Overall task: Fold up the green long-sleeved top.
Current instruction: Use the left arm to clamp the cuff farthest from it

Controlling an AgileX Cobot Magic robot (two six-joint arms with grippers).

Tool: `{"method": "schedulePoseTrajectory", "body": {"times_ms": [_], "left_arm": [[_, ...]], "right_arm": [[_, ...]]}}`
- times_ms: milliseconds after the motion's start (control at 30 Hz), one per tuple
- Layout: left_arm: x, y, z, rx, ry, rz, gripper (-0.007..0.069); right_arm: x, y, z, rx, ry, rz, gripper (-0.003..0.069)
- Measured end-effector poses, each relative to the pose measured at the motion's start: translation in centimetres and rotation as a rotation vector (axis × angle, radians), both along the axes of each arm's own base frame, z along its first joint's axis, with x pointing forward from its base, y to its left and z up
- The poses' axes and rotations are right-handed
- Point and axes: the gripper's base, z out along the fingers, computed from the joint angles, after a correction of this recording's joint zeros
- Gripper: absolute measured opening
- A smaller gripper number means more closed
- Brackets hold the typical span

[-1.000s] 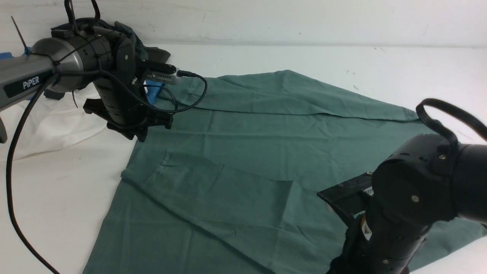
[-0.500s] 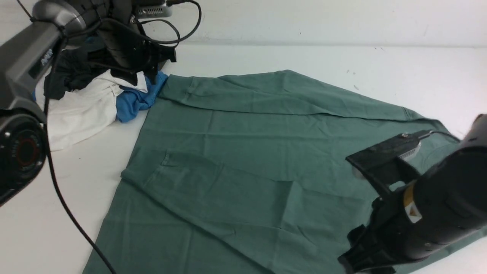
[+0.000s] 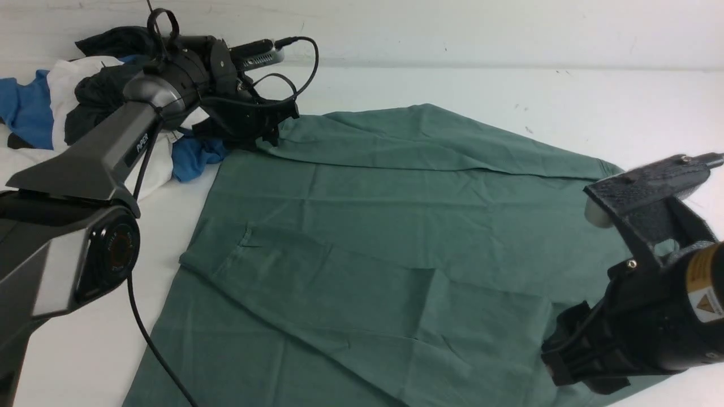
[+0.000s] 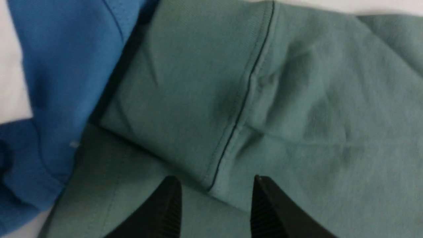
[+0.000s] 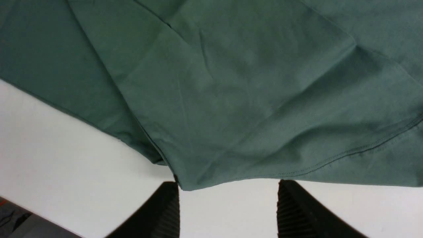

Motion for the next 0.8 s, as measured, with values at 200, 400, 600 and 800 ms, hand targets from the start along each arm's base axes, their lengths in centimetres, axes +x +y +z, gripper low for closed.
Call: {"method": "schedulePoseTrajectory", "body": {"times_ms": [200,400,600,800], "left_arm": [[0.4,-0.1,-1.5,-0.067,0.013,0.085,0.0279],[1.0,-0.2,-1.8,-0.122,-0.035,0.141,0.0279],[1.2,-0.3,-2.3,-0.148,-0.05,0.153,0.022],[1.3,-0.3,-2.6,-0.148,-0.05,0.153,0.003]], "right_arm": [[0.0,0.0,0.0,0.0,0.0,0.0,0.0377],[0.0,0.0,0.0,0.0,0.001,-0.001,0.0377],[0.0,0.0,0.0,0.0,0.001,-0.001,0.0377],[0.0,0.0,0.0,0.0,0.001,-0.001,0.0377]]}}
